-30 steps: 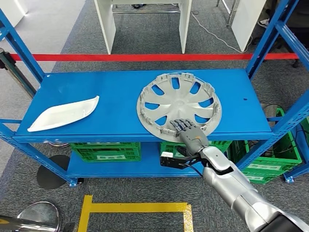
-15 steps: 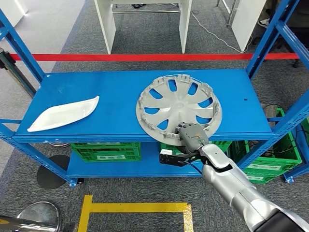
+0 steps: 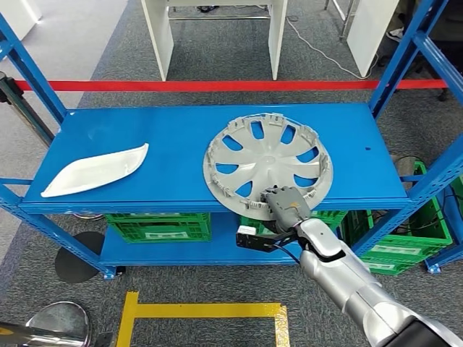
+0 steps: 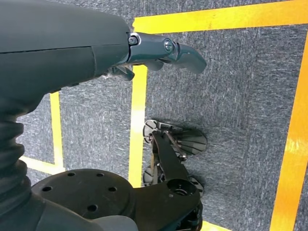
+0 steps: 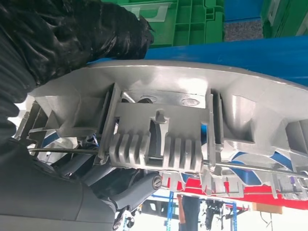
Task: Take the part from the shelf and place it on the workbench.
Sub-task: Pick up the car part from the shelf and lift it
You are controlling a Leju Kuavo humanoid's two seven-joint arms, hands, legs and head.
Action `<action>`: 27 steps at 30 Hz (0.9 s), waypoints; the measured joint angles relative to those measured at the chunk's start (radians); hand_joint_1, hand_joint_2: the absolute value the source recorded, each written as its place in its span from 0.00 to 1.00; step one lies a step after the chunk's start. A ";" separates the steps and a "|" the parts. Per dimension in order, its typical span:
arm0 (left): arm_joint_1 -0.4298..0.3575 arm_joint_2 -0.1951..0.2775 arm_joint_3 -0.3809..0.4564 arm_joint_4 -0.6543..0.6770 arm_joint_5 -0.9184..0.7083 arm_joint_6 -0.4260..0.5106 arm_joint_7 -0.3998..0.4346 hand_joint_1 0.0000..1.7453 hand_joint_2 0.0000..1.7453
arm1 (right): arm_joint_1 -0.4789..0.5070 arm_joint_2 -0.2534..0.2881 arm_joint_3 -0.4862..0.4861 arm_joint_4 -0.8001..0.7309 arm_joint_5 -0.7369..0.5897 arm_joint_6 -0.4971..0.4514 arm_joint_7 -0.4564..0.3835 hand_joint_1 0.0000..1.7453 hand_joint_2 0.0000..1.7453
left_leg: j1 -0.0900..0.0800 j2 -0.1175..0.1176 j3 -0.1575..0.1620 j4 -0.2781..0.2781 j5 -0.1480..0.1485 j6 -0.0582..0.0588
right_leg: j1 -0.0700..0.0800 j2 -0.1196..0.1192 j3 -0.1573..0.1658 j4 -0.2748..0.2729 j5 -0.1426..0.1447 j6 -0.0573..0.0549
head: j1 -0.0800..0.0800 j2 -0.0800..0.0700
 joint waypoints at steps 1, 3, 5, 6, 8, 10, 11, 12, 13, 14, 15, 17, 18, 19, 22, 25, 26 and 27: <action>0.000 0.000 0.000 0.000 0.000 0.000 0.000 0.00 1.00 | 0.000 0.000 0.000 0.000 0.000 0.000 0.000 1.00 1.00 | 0.000 0.000 0.000 0.000 0.000 0.000 | 0.000 0.000 0.000 0.000 0.000 0.000 | 0.000 0.000; 0.000 0.000 0.000 0.000 0.000 0.000 0.000 0.00 1.00 | 0.000 0.000 0.001 0.000 0.000 0.000 0.000 1.00 1.00 | 0.000 0.000 0.000 0.000 0.000 0.000 | 0.000 0.000 0.000 0.000 0.000 0.000 | 0.000 0.000; 0.000 0.000 0.000 0.000 0.000 0.000 0.000 0.00 1.00 | 0.001 0.000 0.001 0.000 0.000 -0.001 0.000 1.00 1.00 | 0.000 0.000 0.000 0.000 0.000 0.000 | 0.000 0.000 0.000 0.000 0.000 0.000 | 0.000 0.000; 0.000 0.000 0.000 0.000 0.000 0.000 0.000 0.00 1.00 | 0.001 0.000 0.001 0.000 0.000 -0.001 0.000 1.00 1.00 | 0.000 0.000 0.000 0.000 0.000 0.000 | 0.000 0.000 0.000 0.000 0.000 0.000 | 0.000 0.000; 0.000 0.000 0.000 0.000 0.000 0.000 0.000 0.00 1.00 | 0.001 0.000 0.002 0.000 0.000 -0.001 0.000 1.00 1.00 | 0.000 0.000 0.000 0.000 0.000 0.000 | 0.000 0.000 0.000 0.000 0.000 0.000 | 0.000 0.000; 0.000 0.000 0.000 0.000 0.000 0.000 0.000 0.00 1.00 | 0.001 0.000 0.002 0.000 0.000 -0.001 0.000 1.00 1.00 | 0.000 0.000 0.000 0.000 0.000 0.000 | 0.000 0.000 0.000 0.000 0.000 0.000 | 0.000 0.000; 0.000 0.000 0.000 0.000 0.000 0.000 0.000 0.00 1.00 | 0.001 0.000 0.002 0.000 0.000 -0.002 0.000 1.00 1.00 | 0.000 0.000 0.000 0.000 0.000 0.000 | 0.000 0.000 0.000 0.000 0.000 0.000 | 0.000 0.000; 0.000 0.000 0.000 0.000 0.000 0.000 0.000 0.00 1.00 | 0.001 0.000 0.003 0.000 0.000 -0.002 0.000 1.00 1.00 | 0.000 0.000 0.000 0.000 0.000 0.000 | 0.000 0.000 0.000 0.000 0.000 0.000 | 0.000 0.000; 0.000 0.000 0.000 0.000 0.000 0.000 0.000 0.00 1.00 | 0.001 0.000 0.003 0.000 0.000 -0.002 0.000 1.00 1.00 | 0.000 0.000 0.000 0.000 0.000 0.000 | 0.000 0.000 0.000 0.000 0.000 0.000 | 0.000 0.000; 0.000 0.000 0.000 0.000 0.000 0.000 0.000 0.00 1.00 | 0.001 0.000 0.004 0.000 0.000 -0.002 0.000 1.00 1.00 | 0.000 0.000 0.000 0.000 0.000 0.000 | 0.000 0.000 0.000 0.000 0.000 0.000 | 0.000 0.000; 0.000 0.000 0.000 0.000 0.000 0.000 0.000 0.00 1.00 | 0.001 0.000 0.004 0.000 0.000 -0.002 0.000 1.00 1.00 | 0.000 0.000 0.000 0.000 0.000 0.000 | 0.000 0.000 0.000 0.000 0.000 0.000 | 0.000 0.000; 0.000 0.000 0.000 0.000 0.000 0.000 0.000 0.00 1.00 | 0.001 0.000 0.005 0.000 0.000 -0.002 0.001 1.00 1.00 | 0.000 0.000 0.000 0.000 0.000 0.000 | 0.000 0.000 0.000 0.000 0.000 0.000 | 0.000 0.000; 0.000 0.000 0.000 0.000 0.000 0.000 0.000 0.00 1.00 | 0.001 0.000 0.005 0.000 0.000 -0.002 0.001 1.00 1.00 | 0.000 0.000 0.000 0.000 0.000 0.000 | 0.000 0.000 0.000 0.000 0.000 0.000 | 0.000 0.000; 0.000 0.000 0.000 0.000 0.000 0.000 0.000 0.00 1.00 | 0.001 0.000 0.005 0.000 0.000 -0.002 0.001 1.00 1.00 | 0.000 0.000 0.000 0.000 0.000 0.000 | 0.000 0.000 0.000 0.000 0.000 0.000 | 0.000 0.000; 0.000 0.000 0.000 0.000 0.000 0.000 0.000 0.00 1.00 | 0.001 0.000 0.006 -0.001 0.000 -0.002 0.001 1.00 1.00 | 0.000 0.000 0.000 0.000 0.000 0.000 | 0.000 0.000 0.000 0.000 0.000 0.000 | 0.000 0.000; 0.000 0.000 0.000 0.000 0.000 0.000 0.000 0.00 1.00 | 0.001 0.000 0.007 -0.002 0.000 -0.002 0.001 1.00 1.00 | 0.000 0.000 0.000 0.000 0.000 0.000 | 0.000 0.000 0.000 0.000 0.000 0.000 | 0.000 0.000; 0.000 0.000 0.000 0.000 0.000 0.000 0.000 0.00 1.00 | 0.001 0.000 0.007 -0.002 0.000 -0.002 0.001 1.00 1.00 | 0.000 0.000 0.000 0.000 0.000 0.000 | 0.000 0.000 0.000 0.000 0.000 0.000 | 0.000 0.000; 0.000 0.000 0.000 0.000 0.000 0.000 0.000 0.00 1.00 | 0.001 0.000 0.008 -0.002 0.000 -0.002 0.001 1.00 1.00 | 0.000 0.000 0.000 0.000 0.000 0.000 | 0.000 0.000 0.000 0.000 0.000 0.000 | 0.000 0.000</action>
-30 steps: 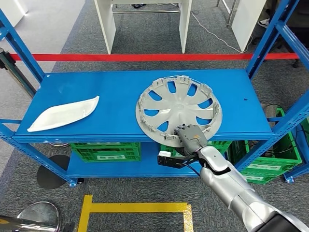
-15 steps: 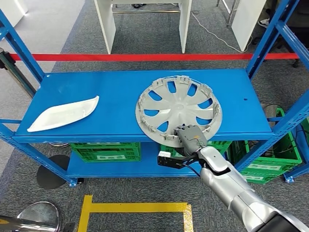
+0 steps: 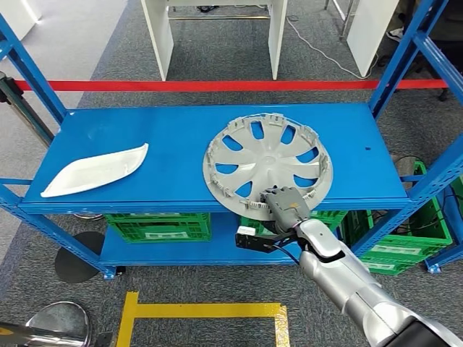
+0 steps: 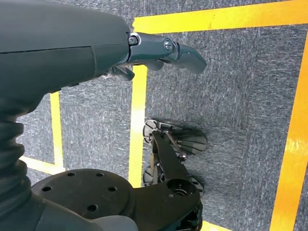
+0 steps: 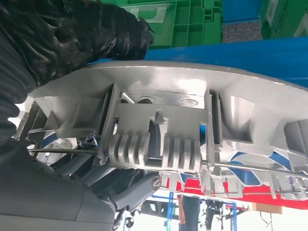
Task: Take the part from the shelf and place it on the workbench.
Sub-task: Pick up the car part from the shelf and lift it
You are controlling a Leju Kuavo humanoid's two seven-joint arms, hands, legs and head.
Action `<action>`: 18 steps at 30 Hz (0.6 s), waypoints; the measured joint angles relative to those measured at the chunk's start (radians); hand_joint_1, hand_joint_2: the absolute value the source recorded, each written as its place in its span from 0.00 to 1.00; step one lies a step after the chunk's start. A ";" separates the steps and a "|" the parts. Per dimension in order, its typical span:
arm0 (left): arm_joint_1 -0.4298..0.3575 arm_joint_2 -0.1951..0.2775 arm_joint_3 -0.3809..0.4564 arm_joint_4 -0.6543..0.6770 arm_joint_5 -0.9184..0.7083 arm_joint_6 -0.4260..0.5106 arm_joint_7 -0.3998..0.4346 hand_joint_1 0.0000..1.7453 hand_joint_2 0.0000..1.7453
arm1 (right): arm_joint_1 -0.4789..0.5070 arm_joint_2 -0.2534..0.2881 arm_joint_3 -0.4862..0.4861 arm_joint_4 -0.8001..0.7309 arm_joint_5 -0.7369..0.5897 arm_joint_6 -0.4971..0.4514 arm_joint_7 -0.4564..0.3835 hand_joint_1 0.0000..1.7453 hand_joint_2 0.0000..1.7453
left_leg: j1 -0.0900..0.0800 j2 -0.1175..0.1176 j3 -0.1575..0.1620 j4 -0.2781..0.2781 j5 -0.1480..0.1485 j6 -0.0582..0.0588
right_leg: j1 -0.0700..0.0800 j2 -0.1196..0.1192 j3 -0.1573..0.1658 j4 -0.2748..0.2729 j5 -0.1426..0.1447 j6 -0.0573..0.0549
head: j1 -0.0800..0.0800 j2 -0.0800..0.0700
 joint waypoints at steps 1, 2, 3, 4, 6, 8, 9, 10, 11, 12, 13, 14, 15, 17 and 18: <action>0.000 0.000 0.000 0.000 0.000 0.000 0.000 0.00 1.00 | 0.000 0.000 0.000 0.000 0.000 0.000 0.000 1.00 1.00 | 0.000 0.000 0.000 0.000 0.000 0.000 | 0.000 0.000 0.000 0.000 0.000 0.000 | 0.000 0.000; 0.000 0.000 0.000 0.000 0.000 0.000 0.000 0.00 1.00 | 0.000 0.000 0.001 0.000 0.000 0.000 0.000 1.00 1.00 | 0.000 0.000 0.000 0.000 0.000 0.000 | 0.000 0.000 0.000 0.000 0.000 0.000 | 0.000 0.000; 0.000 0.000 0.000 0.000 0.000 0.000 0.000 0.00 1.00 | 0.000 0.000 0.001 0.000 0.000 0.000 0.000 1.00 1.00 | 0.000 0.000 0.000 0.000 0.000 0.000 | 0.000 0.000 0.000 0.000 0.000 0.000 | 0.000 0.000; 0.000 0.000 0.000 0.000 0.000 0.000 0.000 0.00 1.00 | 0.000 0.000 0.001 0.000 0.000 0.000 0.000 1.00 1.00 | 0.000 0.000 0.000 0.000 0.000 0.000 | 0.000 0.000 0.000 0.000 0.000 0.000 | 0.000 0.000; 0.000 0.000 0.000 0.000 0.000 0.000 0.000 0.00 1.00 | 0.000 0.000 0.001 0.000 0.000 0.000 0.000 1.00 1.00 | 0.000 0.000 0.000 0.000 0.000 0.000 | 0.000 0.000 0.000 0.000 0.000 0.000 | 0.000 0.000; 0.000 0.000 0.000 0.000 0.000 0.000 0.000 0.00 1.00 | 0.000 0.000 0.001 0.000 0.000 0.000 0.000 1.00 1.00 | 0.000 0.000 0.000 0.000 0.000 0.000 | 0.000 0.000 0.000 0.000 0.000 0.000 | 0.000 0.000; 0.000 0.000 0.000 0.000 0.000 0.000 0.000 0.00 1.00 | 0.000 0.000 0.001 0.000 0.000 0.000 0.000 1.00 1.00 | 0.000 0.000 0.000 0.000 0.000 0.000 | 0.000 0.000 0.000 0.000 0.000 0.000 | 0.000 0.000; 0.000 0.000 0.000 0.000 0.000 0.000 0.000 0.00 1.00 | 0.000 0.000 0.001 0.000 0.000 0.000 0.000 1.00 1.00 | 0.000 0.000 0.000 0.000 0.000 0.000 | 0.000 0.000 0.000 0.000 0.000 0.000 | 0.000 0.000; 0.000 0.000 0.000 0.000 0.000 0.000 0.000 0.00 1.00 | 0.000 0.000 0.001 0.000 0.000 0.000 0.000 1.00 1.00 | 0.000 0.000 0.000 0.000 0.000 0.000 | 0.000 0.000 0.000 0.000 0.000 0.000 | 0.000 0.000; 0.000 0.000 0.000 0.000 0.000 0.000 0.000 0.00 1.00 | 0.000 0.000 0.001 0.000 0.000 0.000 0.000 1.00 1.00 | 0.000 0.000 0.000 0.000 0.000 0.000 | 0.000 0.000 0.000 0.000 0.000 0.000 | 0.000 0.000; 0.000 0.000 0.000 0.000 0.000 0.000 0.000 0.00 1.00 | 0.000 0.000 0.001 0.000 0.000 0.000 0.000 1.00 1.00 | 0.000 0.000 0.000 0.000 0.000 0.000 | 0.000 0.000 0.000 0.000 0.000 0.000 | 0.000 0.000; 0.000 0.000 0.000 0.000 0.000 0.000 0.000 0.00 1.00 | 0.000 0.000 0.001 0.000 0.000 0.000 0.000 1.00 1.00 | 0.000 0.000 0.000 0.000 0.000 0.000 | 0.000 0.000 0.000 0.000 0.000 0.000 | 0.000 0.000; 0.000 0.000 0.000 0.000 0.000 0.000 0.000 0.00 1.00 | 0.000 0.000 0.001 0.000 0.000 0.000 0.000 1.00 1.00 | 0.000 0.000 0.000 0.000 0.000 0.000 | 0.000 0.000 0.000 0.000 0.000 0.000 | 0.000 0.000; 0.000 0.000 0.001 0.000 0.008 0.007 -0.009 0.00 1.00 | 0.015 0.005 -0.004 -0.013 -0.025 -0.018 -0.025 1.00 1.00 | 0.000 0.000 0.000 0.000 0.000 0.000 | 0.000 -0.001 0.000 0.000 0.000 0.000 | 0.000 0.000; 0.002 -0.001 0.003 0.000 0.019 0.016 -0.022 0.00 1.00 | 0.045 0.011 -0.020 -0.043 -0.060 -0.053 -0.064 1.00 1.00 | 0.001 -0.001 0.000 0.000 0.000 0.000 | 0.001 -0.001 0.001 0.000 -0.001 0.000 | 0.000 0.000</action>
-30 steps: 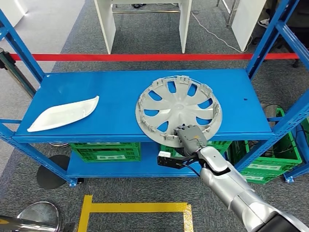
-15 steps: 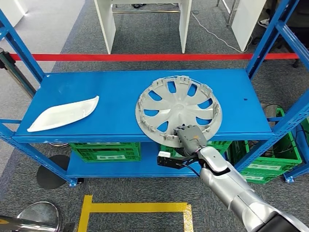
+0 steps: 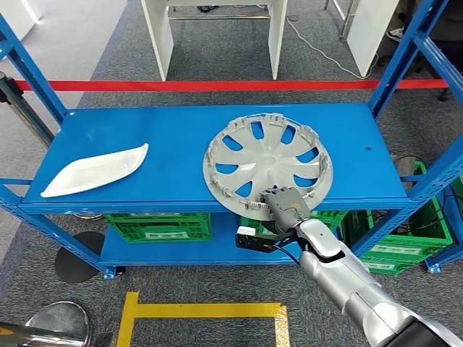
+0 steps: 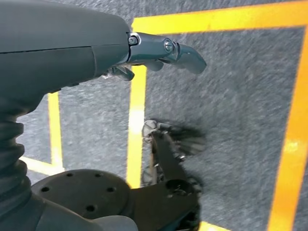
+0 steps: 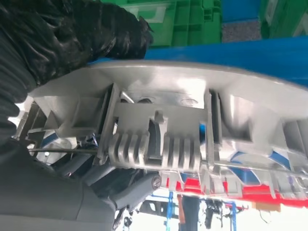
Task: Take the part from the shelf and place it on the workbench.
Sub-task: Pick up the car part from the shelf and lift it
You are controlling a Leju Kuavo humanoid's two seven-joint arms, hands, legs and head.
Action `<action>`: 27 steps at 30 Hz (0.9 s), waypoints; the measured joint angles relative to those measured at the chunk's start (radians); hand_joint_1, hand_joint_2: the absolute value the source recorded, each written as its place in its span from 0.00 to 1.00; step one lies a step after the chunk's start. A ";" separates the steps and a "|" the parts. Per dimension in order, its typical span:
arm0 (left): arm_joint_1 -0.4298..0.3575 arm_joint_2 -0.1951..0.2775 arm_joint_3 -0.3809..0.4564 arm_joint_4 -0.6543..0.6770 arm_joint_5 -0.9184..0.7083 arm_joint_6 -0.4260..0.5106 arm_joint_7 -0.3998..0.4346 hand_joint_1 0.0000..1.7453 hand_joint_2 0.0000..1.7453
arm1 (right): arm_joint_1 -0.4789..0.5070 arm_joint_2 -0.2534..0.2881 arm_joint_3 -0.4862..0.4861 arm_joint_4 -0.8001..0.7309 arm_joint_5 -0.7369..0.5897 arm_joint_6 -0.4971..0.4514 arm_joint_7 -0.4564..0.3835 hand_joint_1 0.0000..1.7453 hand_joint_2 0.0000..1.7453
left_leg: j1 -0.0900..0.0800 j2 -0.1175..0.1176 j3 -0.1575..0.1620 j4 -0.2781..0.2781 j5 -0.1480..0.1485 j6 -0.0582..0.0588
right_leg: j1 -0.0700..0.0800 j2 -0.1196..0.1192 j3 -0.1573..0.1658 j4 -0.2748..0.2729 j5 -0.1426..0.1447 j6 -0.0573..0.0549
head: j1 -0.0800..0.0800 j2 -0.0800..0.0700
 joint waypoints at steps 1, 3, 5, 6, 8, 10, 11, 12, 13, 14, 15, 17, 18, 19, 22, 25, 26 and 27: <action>0.003 -0.001 0.004 0.000 0.013 0.011 -0.017 0.00 1.00 | 0.048 0.008 -0.030 -0.057 -0.040 -0.052 -0.061 1.00 1.00 | 0.001 0.000 0.000 0.000 0.000 0.000 | 0.001 -0.001 0.001 0.000 0.000 0.000 | 0.000 0.000; 0.013 -0.002 0.014 0.000 0.033 0.027 -0.048 0.00 1.00 | 0.186 0.016 -0.112 -0.258 -0.085 -0.138 -0.168 1.00 1.00 | 0.002 -0.001 -0.001 0.001 -0.001 0.001 | 0.002 -0.001 0.000 -0.001 -0.001 0.000 | 0.000 0.000; 0.021 -0.002 0.023 0.000 0.039 0.032 -0.063 0.00 1.00 | 0.302 0.011 -0.170 -0.482 -0.071 -0.154 -0.171 1.00 1.00 | 0.002 0.000 -0.004 0.001 -0.002 0.001 | 0.002 0.000 -0.002 -0.001 -0.002 0.000 | 0.000 0.000; 0.024 -0.003 0.025 0.000 0.041 0.033 -0.066 0.00 1.00 | 0.337 0.006 -0.186 -0.566 -0.065 -0.155 -0.148 1.00 1.00 | 0.002 0.000 -0.004 0.001 -0.003 0.001 | 0.002 0.000 -0.003 -0.001 -0.003 0.000 | 0.000 0.000; 0.025 -0.005 0.027 0.000 0.043 0.033 -0.070 0.00 1.00 | 0.374 -0.002 -0.208 -0.669 -0.065 -0.161 -0.115 1.00 1.00 | 0.002 0.000 -0.004 0.001 -0.004 0.002 | 0.002 0.000 -0.003 -0.001 -0.004 0.000 | 0.001 0.000; 0.025 -0.006 0.027 0.000 0.043 0.033 -0.070 0.00 1.00 | 0.394 -0.011 -0.223 -0.728 -0.070 -0.170 -0.105 1.00 1.00 | 0.002 0.000 -0.004 0.001 -0.004 0.002 | 0.002 0.000 -0.002 -0.001 -0.004 0.001 | 0.001 0.000; 0.024 -0.006 0.027 0.000 0.043 0.033 -0.070 0.00 1.00 | 0.402 -0.016 -0.228 -0.749 -0.071 -0.175 -0.103 1.00 1.00 | 0.002 0.001 -0.004 0.001 -0.004 0.002 | 0.002 0.001 -0.002 -0.001 -0.003 0.002 | 0.001 0.000; 0.024 -0.006 0.028 0.000 0.043 0.033 -0.070 0.00 1.00 | 0.409 -0.019 -0.232 -0.764 -0.073 -0.178 -0.102 1.00 1.00 | 0.002 0.001 -0.004 0.001 -0.003 0.002 | 0.001 0.002 -0.002 -0.001 -0.003 0.002 | 0.001 0.000; 0.024 -0.006 0.028 0.000 0.043 0.033 -0.070 0.00 1.00 | 0.415 -0.021 -0.234 -0.776 -0.074 -0.182 -0.101 1.00 1.00 | 0.001 0.001 -0.004 0.001 -0.003 0.002 | 0.001 0.002 -0.002 -0.001 -0.002 0.003 | 0.001 0.000; 0.024 -0.006 0.028 0.000 0.043 0.033 -0.070 0.00 1.00 | 0.419 -0.024 -0.236 -0.785 -0.075 -0.184 -0.101 1.00 1.00 | 0.001 0.001 -0.004 0.002 -0.003 0.002 | 0.001 0.002 -0.002 -0.001 -0.002 0.003 | 0.001 0.000; 0.024 -0.006 0.028 0.000 0.043 0.033 -0.070 0.00 1.00 | 0.421 -0.026 -0.237 -0.792 -0.076 -0.186 -0.101 1.00 1.00 | 0.001 0.001 -0.004 0.002 -0.003 0.003 | 0.001 0.002 -0.002 -0.001 -0.001 0.004 | 0.001 0.000; 0.024 -0.006 0.028 0.000 0.043 0.033 -0.070 0.00 1.00 | 0.425 -0.031 -0.238 -0.802 -0.078 -0.186 -0.101 1.00 1.00 | 0.001 0.001 -0.004 0.003 -0.003 0.003 | 0.001 0.002 -0.002 -0.001 -0.001 0.004 | 0.001 0.000; 0.024 -0.006 0.028 0.000 0.043 0.033 -0.070 0.00 1.00 | 0.427 -0.032 -0.239 -0.805 -0.078 -0.186 -0.101 1.00 1.00 | 0.001 0.001 -0.004 0.003 -0.003 0.003 | 0.001 0.001 -0.002 -0.001 -0.001 0.004 | 0.001 0.000; 0.024 -0.006 0.028 0.000 0.043 0.033 -0.070 0.00 1.00 | 0.429 -0.034 -0.239 -0.809 -0.078 -0.186 -0.101 1.00 1.00 | 0.001 0.001 -0.004 0.003 -0.003 0.003 | 0.001 0.001 -0.002 -0.001 -0.001 0.004 | 0.001 0.000; 0.024 -0.006 0.028 0.000 0.043 0.033 -0.070 0.00 1.00 | 0.432 -0.037 -0.239 -0.814 -0.079 -0.186 -0.100 1.00 1.00 | 0.001 0.001 -0.004 0.003 -0.003 0.003 | 0.001 0.002 -0.002 -0.001 -0.001 0.004 | 0.001 0.000; 0.024 -0.006 0.028 0.000 0.042 0.033 -0.070 0.00 1.00 | 0.437 -0.039 -0.245 -0.822 -0.083 -0.186 -0.102 1.00 1.00 | 0.001 0.001 -0.005 0.003 -0.003 0.003 | 0.001 0.001 -0.002 -0.001 -0.001 0.004 | 0.001 0.000; 0.024 -0.007 0.028 0.000 0.041 0.033 -0.070 0.00 1.00 | 0.439 -0.039 -0.248 -0.827 -0.085 -0.186 -0.104 1.00 1.00 | 0.001 0.001 -0.005 0.003 -0.003 0.003 | 0.001 0.001 -0.002 -0.001 -0.001 0.004 | 0.001 0.000; 0.024 -0.007 0.028 0.000 0.041 0.033 -0.070 0.00 1.00 | 0.441 -0.039 -0.251 -0.832 -0.090 -0.186 -0.107 1.00 1.00 | 0.001 0.001 -0.005 0.003 -0.003 0.003 | 0.001 0.001 -0.002 -0.001 -0.001 0.004 | 0.001 0.000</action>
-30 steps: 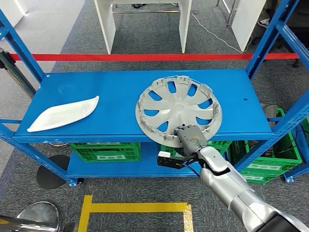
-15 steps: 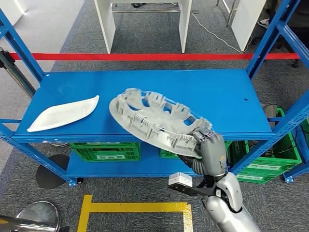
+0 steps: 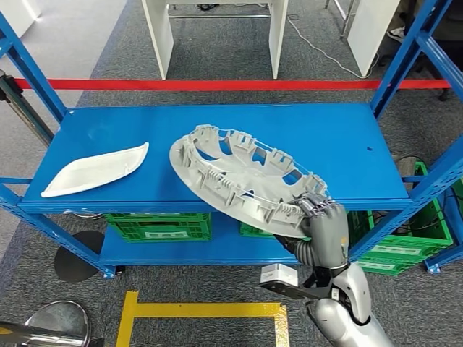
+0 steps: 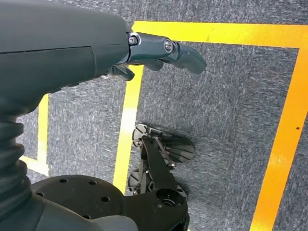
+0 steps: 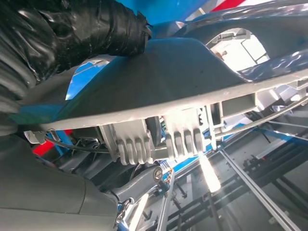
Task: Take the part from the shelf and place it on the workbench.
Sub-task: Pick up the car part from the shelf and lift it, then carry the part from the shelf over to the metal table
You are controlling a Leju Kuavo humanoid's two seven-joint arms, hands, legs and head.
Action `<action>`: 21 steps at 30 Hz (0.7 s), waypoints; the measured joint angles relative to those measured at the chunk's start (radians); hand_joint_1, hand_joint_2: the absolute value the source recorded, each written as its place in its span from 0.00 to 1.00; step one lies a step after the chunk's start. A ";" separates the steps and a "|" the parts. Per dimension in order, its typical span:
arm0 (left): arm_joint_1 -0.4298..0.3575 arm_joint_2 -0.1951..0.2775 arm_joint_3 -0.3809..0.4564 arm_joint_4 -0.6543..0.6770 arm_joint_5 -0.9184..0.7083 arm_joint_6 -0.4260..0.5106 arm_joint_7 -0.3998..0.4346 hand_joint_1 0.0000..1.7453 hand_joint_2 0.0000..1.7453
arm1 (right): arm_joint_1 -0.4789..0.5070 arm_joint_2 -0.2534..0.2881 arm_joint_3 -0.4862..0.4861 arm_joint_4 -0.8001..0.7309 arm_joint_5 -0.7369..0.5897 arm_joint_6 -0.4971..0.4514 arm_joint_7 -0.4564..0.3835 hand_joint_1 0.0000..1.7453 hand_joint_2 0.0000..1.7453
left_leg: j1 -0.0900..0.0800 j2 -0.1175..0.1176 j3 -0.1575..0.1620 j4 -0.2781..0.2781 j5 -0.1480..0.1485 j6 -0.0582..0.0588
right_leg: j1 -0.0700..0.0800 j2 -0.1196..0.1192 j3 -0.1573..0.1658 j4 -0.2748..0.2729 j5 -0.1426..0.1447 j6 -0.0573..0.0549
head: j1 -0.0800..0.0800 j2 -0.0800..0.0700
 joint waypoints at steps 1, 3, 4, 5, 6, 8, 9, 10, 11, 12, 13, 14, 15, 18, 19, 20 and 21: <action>0.000 0.000 0.000 0.000 0.000 0.000 0.000 0.00 1.00 | 0.002 0.000 -0.004 -0.006 -0.009 0.000 -0.005 1.00 1.00 | 0.000 0.000 0.000 0.000 0.000 0.000 | 0.000 0.000 0.000 0.000 0.000 0.000 | 0.000 0.000; 0.000 0.000 0.000 0.000 -0.001 0.001 0.000 0.00 1.00 | 0.007 0.000 -0.016 -0.023 -0.041 0.000 -0.019 1.00 1.00 | 0.000 0.000 0.000 0.000 0.000 0.000 | 0.000 0.000 0.000 0.000 0.000 0.000 | 0.000 0.000; 0.000 0.000 0.000 0.000 -0.002 0.002 -0.001 0.00 1.00 | 0.011 0.000 -0.023 -0.035 -0.066 0.000 -0.028 1.00 1.00 | 0.000 0.000 0.000 0.000 0.000 0.000 | 0.000 0.000 0.000 0.000 0.000 0.000 | 0.000 0.000; 0.001 0.000 0.000 0.000 -0.002 0.004 -0.002 0.00 1.00 | 0.016 0.000 -0.031 -0.049 -0.091 0.000 -0.037 1.00 1.00 | 0.000 0.000 0.000 0.000 0.000 0.000 | 0.000 0.000 0.000 0.000 0.000 0.000 | 0.000 0.000; 0.001 0.000 0.000 0.000 -0.003 0.007 -0.004 0.00 1.00 | 0.021 0.000 -0.040 -0.063 -0.117 0.000 -0.045 1.00 1.00 | 0.000 0.000 0.000 0.000 0.000 0.000 | 0.000 0.000 0.000 0.000 0.000 0.000 | 0.000 0.000; 0.001 0.000 0.000 0.000 -0.004 0.013 -0.014 0.00 1.00 | 0.032 0.000 -0.056 -0.094 -0.164 0.000 -0.061 1.00 1.00 | 0.000 0.000 0.000 0.000 0.000 0.000 | 0.000 0.000 0.000 0.000 0.000 0.000 | 0.000 0.000; 0.001 0.000 0.000 0.000 -0.004 0.016 -0.024 0.00 1.00 | 0.038 0.000 -0.066 -0.109 -0.183 -0.001 -0.070 1.00 1.00 | 0.000 0.000 0.000 0.000 0.000 0.000 | 0.000 0.000 0.000 0.000 0.000 0.000 | 0.000 0.000; 0.002 -0.001 0.000 0.000 -0.004 0.018 -0.037 0.00 1.00 | 0.047 0.000 -0.075 -0.125 -0.201 -0.001 -0.081 1.00 1.00 | 0.000 0.000 0.000 0.000 0.000 0.000 | 0.000 0.000 0.000 0.000 0.000 0.000 | 0.000 0.000; 0.003 -0.001 0.000 0.000 -0.005 0.019 -0.052 0.00 1.00 | 0.057 0.000 -0.086 -0.142 -0.219 -0.001 -0.094 1.00 1.00 | 0.000 0.000 0.000 0.000 0.000 0.000 | 0.000 0.000 0.000 0.000 0.000 0.000 | 0.000 0.000; 0.004 -0.002 0.000 0.000 -0.006 0.016 -0.065 0.00 1.00 | 0.068 0.000 -0.097 -0.161 -0.236 -0.001 -0.107 1.00 1.00 | 0.000 0.000 0.000 0.000 0.000 0.000 | 0.000 0.000 0.000 0.000 0.000 0.000 | 0.000 0.000; 0.004 -0.002 0.001 0.000 -0.007 0.011 -0.076 0.00 1.00 | 0.079 -0.001 -0.107 -0.179 -0.251 -0.001 -0.118 1.00 1.00 | 0.000 0.000 0.000 0.000 0.000 0.000 | 0.000 0.000 0.000 0.000 0.000 0.000 | 0.000 0.000; 0.005 -0.003 0.001 0.000 -0.008 0.005 -0.084 0.00 1.00 | 0.090 -0.002 -0.116 -0.197 -0.263 -0.002 -0.126 1.00 1.00 | 0.000 0.000 0.000 0.000 0.000 0.000 | 0.000 0.000 0.000 0.000 0.000 0.000 | 0.000 0.000; 0.006 -0.003 0.001 0.000 -0.009 -0.001 -0.089 0.00 1.00 | 0.099 -0.004 -0.124 -0.212 -0.271 -0.002 -0.132 1.00 1.00 | 0.000 0.000 0.000 0.000 0.000 0.000 | 0.000 0.000 0.000 0.000 0.000 0.000 | 0.000 0.000; 0.006 -0.003 0.002 0.000 -0.009 -0.009 -0.096 0.00 1.00 | 0.117 -0.009 -0.142 -0.246 -0.282 -0.003 -0.138 1.00 1.00 | 0.000 0.000 0.000 0.000 0.000 0.000 | 0.000 0.000 0.000 0.000 0.000 0.000 | 0.000 0.000; 0.006 -0.003 0.002 0.000 -0.009 -0.010 -0.096 0.00 1.00 | 0.121 -0.010 -0.146 -0.253 -0.282 -0.003 -0.139 1.00 1.00 | 0.000 0.000 0.000 0.000 0.000 0.000 | 0.000 0.000 0.000 0.000 0.000 0.000 | 0.000 0.000; 0.006 -0.003 0.002 0.000 -0.009 -0.011 -0.096 0.00 1.00 | 0.124 -0.011 -0.149 -0.259 -0.282 -0.003 -0.139 1.00 1.00 | 0.000 0.000 0.000 0.000 0.000 0.000 | 0.000 0.000 0.000 0.000 0.000 0.000 | 0.000 0.000; 0.006 -0.003 0.002 0.000 -0.009 -0.011 -0.096 0.00 0.75 | 0.126 -0.012 -0.151 -0.264 -0.283 -0.003 -0.139 1.00 1.00 | 0.000 0.000 0.000 0.000 0.000 0.000 | 0.000 0.000 0.000 0.000 0.000 0.000 | 0.000 0.000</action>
